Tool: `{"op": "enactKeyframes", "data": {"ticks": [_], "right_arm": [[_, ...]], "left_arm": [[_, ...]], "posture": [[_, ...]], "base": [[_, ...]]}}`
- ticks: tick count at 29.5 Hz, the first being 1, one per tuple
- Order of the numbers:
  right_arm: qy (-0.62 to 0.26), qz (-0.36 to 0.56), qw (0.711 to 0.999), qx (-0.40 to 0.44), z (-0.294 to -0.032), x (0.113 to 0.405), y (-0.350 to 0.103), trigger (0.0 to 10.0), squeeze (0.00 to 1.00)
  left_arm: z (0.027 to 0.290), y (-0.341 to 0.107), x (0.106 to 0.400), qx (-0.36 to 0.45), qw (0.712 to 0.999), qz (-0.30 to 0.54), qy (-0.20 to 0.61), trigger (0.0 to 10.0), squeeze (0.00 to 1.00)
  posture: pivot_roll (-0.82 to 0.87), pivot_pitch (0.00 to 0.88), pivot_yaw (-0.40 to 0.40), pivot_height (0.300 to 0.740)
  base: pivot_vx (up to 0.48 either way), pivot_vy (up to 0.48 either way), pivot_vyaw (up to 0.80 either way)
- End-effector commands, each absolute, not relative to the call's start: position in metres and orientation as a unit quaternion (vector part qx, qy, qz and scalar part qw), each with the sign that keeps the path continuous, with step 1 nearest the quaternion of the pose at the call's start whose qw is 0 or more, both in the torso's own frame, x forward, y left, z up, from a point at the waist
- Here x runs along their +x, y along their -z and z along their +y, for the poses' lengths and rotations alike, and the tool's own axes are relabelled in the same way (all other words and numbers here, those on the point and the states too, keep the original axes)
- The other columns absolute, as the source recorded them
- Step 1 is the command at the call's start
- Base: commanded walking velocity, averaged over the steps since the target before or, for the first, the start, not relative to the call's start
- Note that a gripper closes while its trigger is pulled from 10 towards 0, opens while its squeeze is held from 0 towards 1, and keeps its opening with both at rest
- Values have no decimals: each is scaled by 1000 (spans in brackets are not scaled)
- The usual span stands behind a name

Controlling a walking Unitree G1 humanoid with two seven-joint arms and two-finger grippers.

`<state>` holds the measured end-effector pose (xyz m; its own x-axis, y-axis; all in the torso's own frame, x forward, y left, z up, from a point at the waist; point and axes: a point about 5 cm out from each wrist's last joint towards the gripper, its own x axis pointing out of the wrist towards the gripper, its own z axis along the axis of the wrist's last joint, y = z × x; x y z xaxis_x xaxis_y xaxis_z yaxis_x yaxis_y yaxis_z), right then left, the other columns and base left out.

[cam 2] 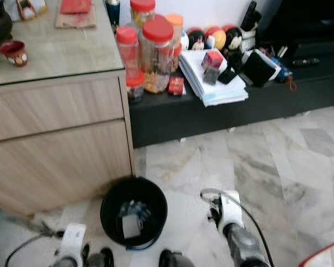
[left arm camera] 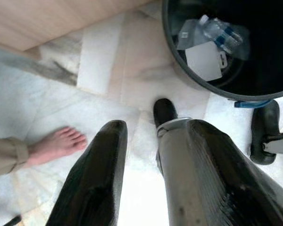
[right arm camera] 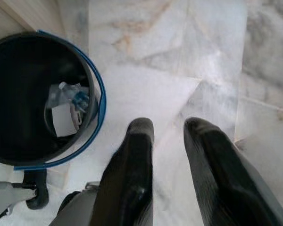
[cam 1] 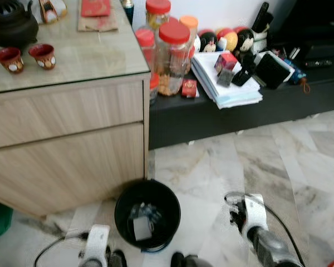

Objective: Picking trash to rubbish bin

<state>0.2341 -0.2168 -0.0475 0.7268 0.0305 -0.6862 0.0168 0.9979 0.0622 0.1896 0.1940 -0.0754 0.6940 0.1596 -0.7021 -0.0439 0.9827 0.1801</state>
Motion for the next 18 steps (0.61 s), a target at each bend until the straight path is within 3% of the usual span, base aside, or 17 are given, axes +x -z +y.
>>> {"op": "enactKeyframes", "data": {"ticks": [1,8,18], "right_arm": [[18,383,923,40,-223,225,52,10000,0],[90,432,893,95,-228,189,74,10000,0],[111,426,895,72,-234,185,73,10000,0]], "left_arm": [[190,85,173,60,906,415,-65,10000,0],[194,94,151,56,888,446,-94,10000,0],[204,87,156,43,902,410,-128,10000,0]], "posture": [[62,192,-115,740],[71,162,-101,740],[72,144,-86,740]], "base": [[0,0,0],[0,0,0],[0,0,0]]}}
